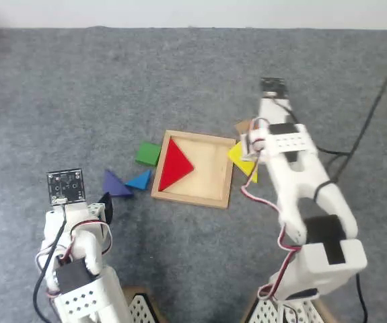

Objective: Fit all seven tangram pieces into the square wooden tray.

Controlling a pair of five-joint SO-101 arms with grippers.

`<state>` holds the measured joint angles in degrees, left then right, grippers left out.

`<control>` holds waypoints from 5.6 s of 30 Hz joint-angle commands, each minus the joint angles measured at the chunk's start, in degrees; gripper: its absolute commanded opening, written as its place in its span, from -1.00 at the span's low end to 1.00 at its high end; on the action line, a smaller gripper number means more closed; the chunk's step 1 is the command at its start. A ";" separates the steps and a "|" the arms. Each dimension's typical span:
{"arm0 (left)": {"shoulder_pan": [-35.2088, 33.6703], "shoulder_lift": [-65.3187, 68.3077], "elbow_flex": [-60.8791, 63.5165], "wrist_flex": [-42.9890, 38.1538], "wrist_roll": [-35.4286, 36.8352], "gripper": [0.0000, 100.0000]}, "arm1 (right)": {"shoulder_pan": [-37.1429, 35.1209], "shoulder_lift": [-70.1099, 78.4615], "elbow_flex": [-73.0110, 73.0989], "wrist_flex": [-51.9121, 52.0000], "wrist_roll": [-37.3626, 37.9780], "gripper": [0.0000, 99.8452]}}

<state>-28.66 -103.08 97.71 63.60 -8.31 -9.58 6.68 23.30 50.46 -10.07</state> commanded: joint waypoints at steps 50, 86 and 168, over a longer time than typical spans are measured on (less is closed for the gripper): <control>0.26 -0.97 -1.27 0.26 0.44 -0.46 | -11.82 10.59 -16.97 -0.75 6.42 -0.75; 0.26 -0.97 -1.27 0.18 0.44 -0.46 | -16.04 -16.57 12.57 7.96 18.64 -0.75; 0.26 -0.97 -1.27 0.18 0.44 -0.46 | -14.46 -6.81 -4.92 7.52 13.89 -0.74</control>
<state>-28.66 -103.08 97.71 63.60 -8.31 -22.07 7.21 21.10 58.20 4.62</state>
